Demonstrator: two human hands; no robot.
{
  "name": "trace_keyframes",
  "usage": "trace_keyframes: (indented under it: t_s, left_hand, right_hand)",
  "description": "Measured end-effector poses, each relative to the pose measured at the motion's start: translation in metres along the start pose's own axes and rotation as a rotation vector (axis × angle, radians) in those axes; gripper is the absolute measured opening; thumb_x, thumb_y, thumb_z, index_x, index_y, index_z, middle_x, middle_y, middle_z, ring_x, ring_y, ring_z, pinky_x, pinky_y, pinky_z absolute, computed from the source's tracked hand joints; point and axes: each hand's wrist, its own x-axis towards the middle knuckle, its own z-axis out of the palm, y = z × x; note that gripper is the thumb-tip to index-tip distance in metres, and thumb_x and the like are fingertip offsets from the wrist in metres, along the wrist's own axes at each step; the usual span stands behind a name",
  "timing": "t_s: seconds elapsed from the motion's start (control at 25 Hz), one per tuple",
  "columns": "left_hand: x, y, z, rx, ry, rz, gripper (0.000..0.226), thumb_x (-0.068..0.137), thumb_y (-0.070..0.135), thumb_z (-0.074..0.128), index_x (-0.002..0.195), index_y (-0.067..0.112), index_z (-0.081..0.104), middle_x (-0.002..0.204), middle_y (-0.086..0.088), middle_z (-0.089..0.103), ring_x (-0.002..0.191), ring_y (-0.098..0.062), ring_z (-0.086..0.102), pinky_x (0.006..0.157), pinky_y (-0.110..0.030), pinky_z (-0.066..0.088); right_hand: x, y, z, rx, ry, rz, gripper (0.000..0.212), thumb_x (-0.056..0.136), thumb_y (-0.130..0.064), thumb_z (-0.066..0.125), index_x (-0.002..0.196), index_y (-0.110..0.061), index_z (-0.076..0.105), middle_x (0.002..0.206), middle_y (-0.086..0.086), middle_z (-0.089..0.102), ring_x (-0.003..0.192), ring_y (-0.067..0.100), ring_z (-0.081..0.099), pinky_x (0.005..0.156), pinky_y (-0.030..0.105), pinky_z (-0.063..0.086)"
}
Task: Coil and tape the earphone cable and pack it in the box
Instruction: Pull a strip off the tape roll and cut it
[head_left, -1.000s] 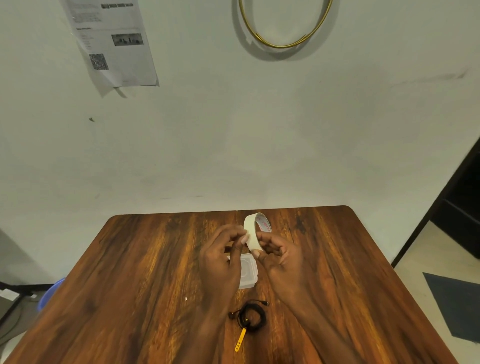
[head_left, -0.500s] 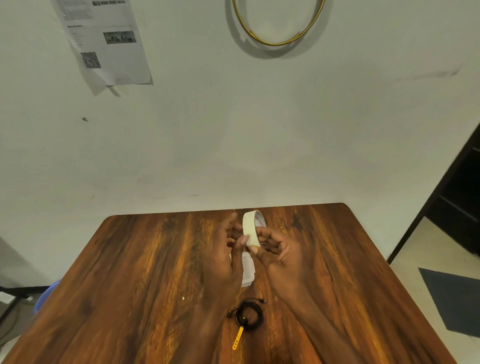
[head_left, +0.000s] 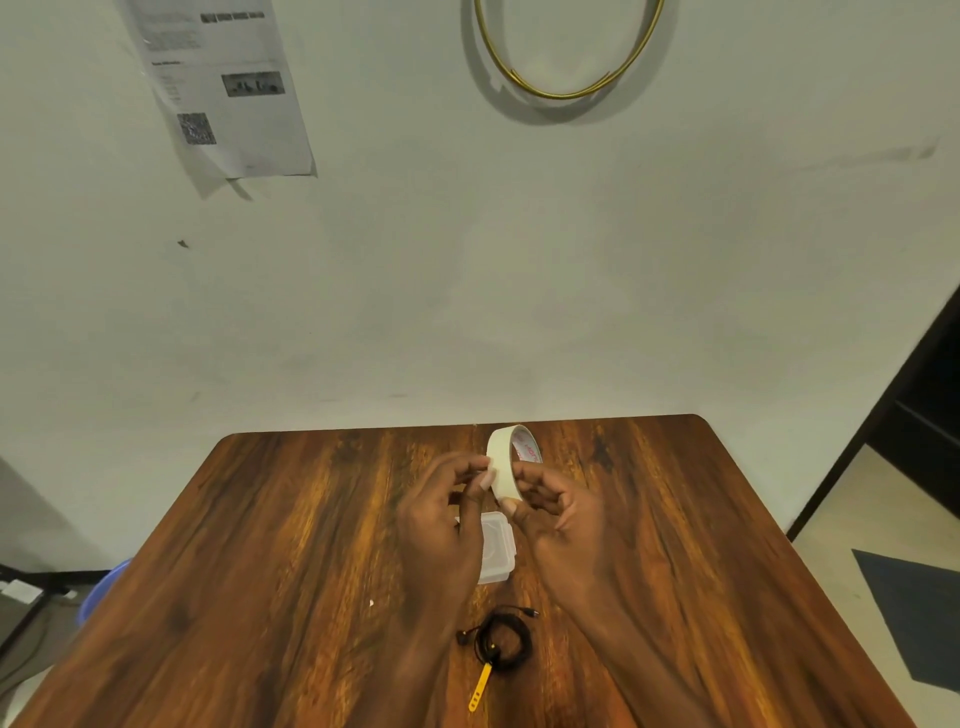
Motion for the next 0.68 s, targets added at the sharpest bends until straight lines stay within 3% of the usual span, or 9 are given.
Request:
trace_keyframes:
  t_s: [0.08, 0.2, 0.32, 0.4, 0.52, 0.6, 0.68]
  left_hand:
    - [0.002, 0.001, 0.0, -0.01, 0.025, -0.031, 0.014, 0.089, 0.005, 0.069, 0.1, 0.013, 0.073, 0.096, 0.007, 0.071, 0.089, -0.005, 0.067, 0.072, -0.014, 0.054]
    - [0.004, -0.008, 0.004, 0.197, -0.018, 0.067, 0.007, 0.093, 0.012, 0.062, 0.096, 0.012, 0.068, 0.092, 0.004, 0.069, 0.081, -0.007, 0.063, 0.066, -0.019, 0.052]
    - [0.003, -0.016, 0.011, 0.351, -0.106, 0.117, 0.017, 0.094, 0.023, 0.049, 0.094, 0.013, 0.063, 0.089, 0.0, 0.065, 0.077, -0.012, 0.06, 0.064, -0.021, 0.049]
    - [-0.003, -0.013, 0.012, 0.245, -0.131, 0.037, 0.015, 0.096, 0.022, 0.044, 0.095, 0.017, 0.059, 0.09, 0.005, 0.062, 0.079, -0.01, 0.059, 0.065, -0.022, 0.049]
    - [-0.008, -0.007, 0.009, -0.01, -0.064, -0.166, 0.011, 0.101, 0.022, 0.046, 0.104, 0.024, 0.057, 0.096, 0.01, 0.063, 0.088, -0.008, 0.062, 0.07, -0.022, 0.051]
    - [-0.005, -0.005, 0.006, -0.021, -0.063, -0.136, 0.022, 0.099, 0.024, 0.055, 0.121, 0.024, 0.06, 0.107, 0.011, 0.063, 0.096, -0.006, 0.063, 0.075, -0.019, 0.054]
    - [-0.002, -0.008, 0.006, 0.042, -0.117, -0.041, 0.028, 0.095, 0.021, 0.063, 0.122, 0.021, 0.064, 0.113, 0.008, 0.061, 0.098, -0.007, 0.063, 0.076, -0.023, 0.057]
  right_hand:
    - [0.0, -0.003, 0.001, -0.01, 0.0, -0.008, 0.035, 0.084, -0.001, 0.072, 0.112, -0.021, 0.07, 0.1, -0.015, 0.073, 0.094, -0.002, 0.069, 0.079, 0.012, 0.055]
    - [0.0, -0.001, 0.003, -0.038, 0.013, -0.004, 0.037, 0.083, 0.0, 0.073, 0.109, -0.026, 0.068, 0.095, -0.024, 0.068, 0.092, -0.011, 0.066, 0.075, 0.006, 0.052]
    - [0.0, 0.007, 0.008, -0.082, 0.062, -0.011, 0.037, 0.082, 0.0, 0.074, 0.109, -0.024, 0.071, 0.097, -0.02, 0.072, 0.093, -0.006, 0.068, 0.079, 0.014, 0.056]
    - [0.0, 0.009, 0.009, -0.112, 0.079, -0.003, 0.037, 0.082, -0.001, 0.073, 0.113, -0.021, 0.072, 0.102, -0.015, 0.074, 0.094, -0.002, 0.069, 0.083, 0.021, 0.058]
    - [0.0, 0.006, 0.006, -0.103, 0.067, 0.006, 0.041, 0.084, -0.002, 0.072, 0.108, -0.035, 0.068, 0.097, -0.025, 0.07, 0.094, -0.008, 0.067, 0.078, 0.014, 0.055]
    - [0.0, 0.003, 0.0, -0.08, 0.048, 0.009, 0.045, 0.085, -0.002, 0.071, 0.103, -0.043, 0.063, 0.093, -0.03, 0.067, 0.093, -0.011, 0.065, 0.074, 0.01, 0.053]
    - [0.0, 0.003, -0.001, -0.067, 0.015, -0.012, 0.041, 0.086, -0.003, 0.07, 0.104, -0.039, 0.066, 0.096, -0.027, 0.069, 0.094, -0.009, 0.066, 0.075, 0.01, 0.054]
